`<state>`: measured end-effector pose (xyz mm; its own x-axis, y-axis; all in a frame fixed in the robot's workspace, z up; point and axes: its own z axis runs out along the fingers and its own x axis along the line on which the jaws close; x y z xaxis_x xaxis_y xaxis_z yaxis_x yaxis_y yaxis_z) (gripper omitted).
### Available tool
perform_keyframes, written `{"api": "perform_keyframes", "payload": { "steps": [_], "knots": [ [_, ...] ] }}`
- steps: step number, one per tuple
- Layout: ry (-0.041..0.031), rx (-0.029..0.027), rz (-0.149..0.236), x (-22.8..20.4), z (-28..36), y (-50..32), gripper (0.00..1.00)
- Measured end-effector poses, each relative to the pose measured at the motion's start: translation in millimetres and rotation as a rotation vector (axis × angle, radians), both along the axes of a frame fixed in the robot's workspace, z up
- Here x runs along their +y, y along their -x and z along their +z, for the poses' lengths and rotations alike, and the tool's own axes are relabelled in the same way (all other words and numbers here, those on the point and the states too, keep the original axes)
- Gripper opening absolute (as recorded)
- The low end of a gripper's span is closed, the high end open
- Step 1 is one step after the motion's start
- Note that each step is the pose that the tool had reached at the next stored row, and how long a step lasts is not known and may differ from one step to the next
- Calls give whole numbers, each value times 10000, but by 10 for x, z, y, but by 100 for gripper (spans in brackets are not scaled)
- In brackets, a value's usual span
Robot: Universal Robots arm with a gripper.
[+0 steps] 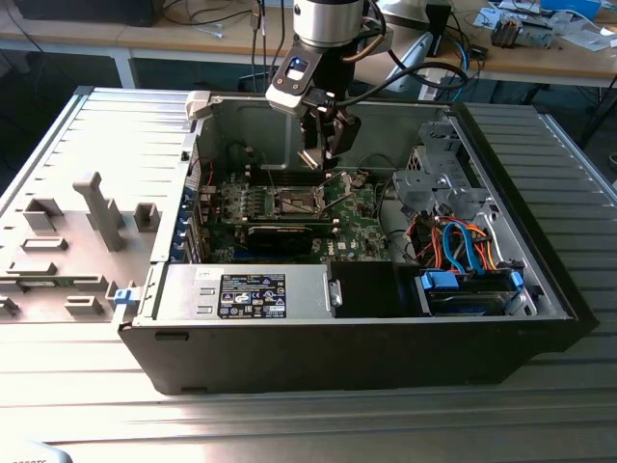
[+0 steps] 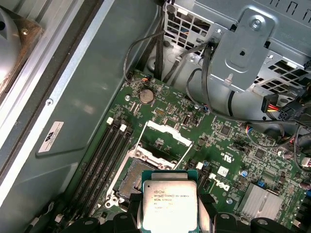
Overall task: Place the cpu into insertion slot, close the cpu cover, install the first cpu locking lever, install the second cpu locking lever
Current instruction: 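Place the cpu into insertion slot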
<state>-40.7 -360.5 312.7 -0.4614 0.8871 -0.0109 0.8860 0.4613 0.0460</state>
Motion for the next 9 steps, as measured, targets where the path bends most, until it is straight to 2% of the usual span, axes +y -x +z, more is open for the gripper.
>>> {"api": "perform_keyframes", "payload": {
  "steps": [9],
  "knots": [
    [-1,-1,-50,0,-3,0,54]
  ]
}}
